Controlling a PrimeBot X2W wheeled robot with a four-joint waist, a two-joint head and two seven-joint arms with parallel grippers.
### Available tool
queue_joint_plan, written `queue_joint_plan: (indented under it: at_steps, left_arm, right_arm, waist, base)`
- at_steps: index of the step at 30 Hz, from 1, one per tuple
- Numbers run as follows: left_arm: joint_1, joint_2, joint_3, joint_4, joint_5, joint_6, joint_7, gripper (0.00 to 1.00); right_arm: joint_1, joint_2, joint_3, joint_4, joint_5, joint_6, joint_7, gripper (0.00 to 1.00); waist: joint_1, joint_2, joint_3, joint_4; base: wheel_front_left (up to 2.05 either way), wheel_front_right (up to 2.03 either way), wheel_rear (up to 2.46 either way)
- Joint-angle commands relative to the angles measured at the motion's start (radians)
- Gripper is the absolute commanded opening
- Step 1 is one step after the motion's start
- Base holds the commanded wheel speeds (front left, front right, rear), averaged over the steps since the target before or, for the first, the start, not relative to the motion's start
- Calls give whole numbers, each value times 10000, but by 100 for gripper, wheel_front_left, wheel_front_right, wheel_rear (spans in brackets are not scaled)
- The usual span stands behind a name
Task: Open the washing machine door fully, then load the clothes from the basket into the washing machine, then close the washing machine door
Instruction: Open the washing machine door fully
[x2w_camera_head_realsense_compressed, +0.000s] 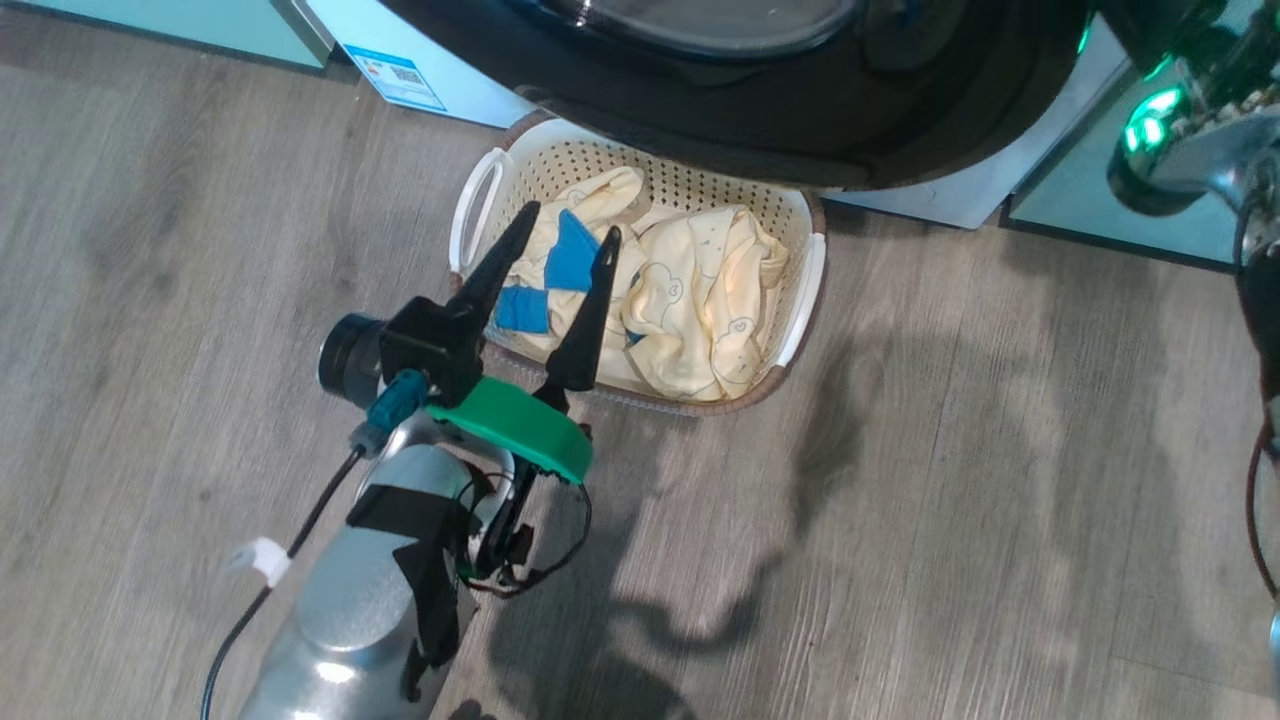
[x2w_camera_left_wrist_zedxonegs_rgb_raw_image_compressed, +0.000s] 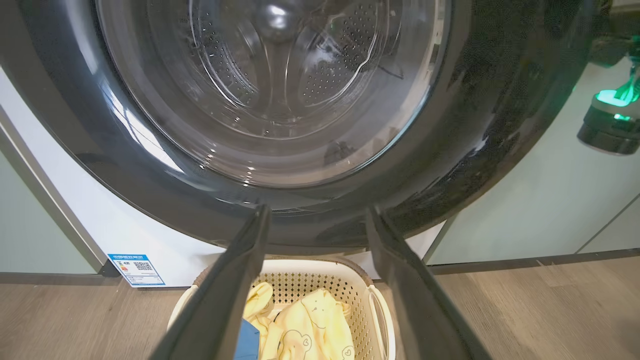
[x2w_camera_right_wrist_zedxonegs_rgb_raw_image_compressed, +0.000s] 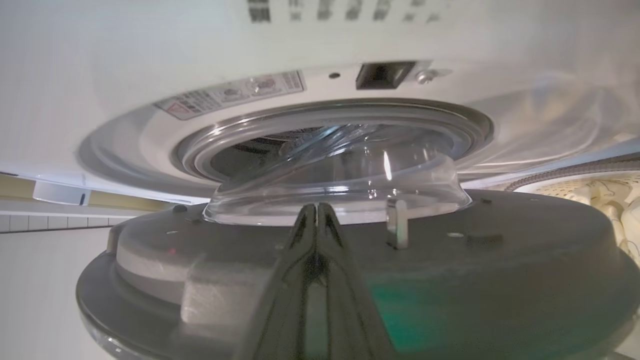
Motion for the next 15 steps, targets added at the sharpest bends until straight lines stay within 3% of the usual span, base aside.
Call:
queue_joint_plan:
  at_steps: [1, 15]
  left_arm:
    - [-129, 149, 433, -315, 46, 52, -63, 100]
    - [249, 149, 562, -176, 87, 36, -63, 100]
  right_arm:
    - [156, 242, 167, -424, 85, -27, 234, 0]
    - [2033, 318, 657, -1909, 603, -27, 1179, 0]
  waist:
    - [0, 0, -40, -23]
    - [0, 0, -683, -227]
  base:
    - [0, 0, 0]
    - [0, 0, 0]
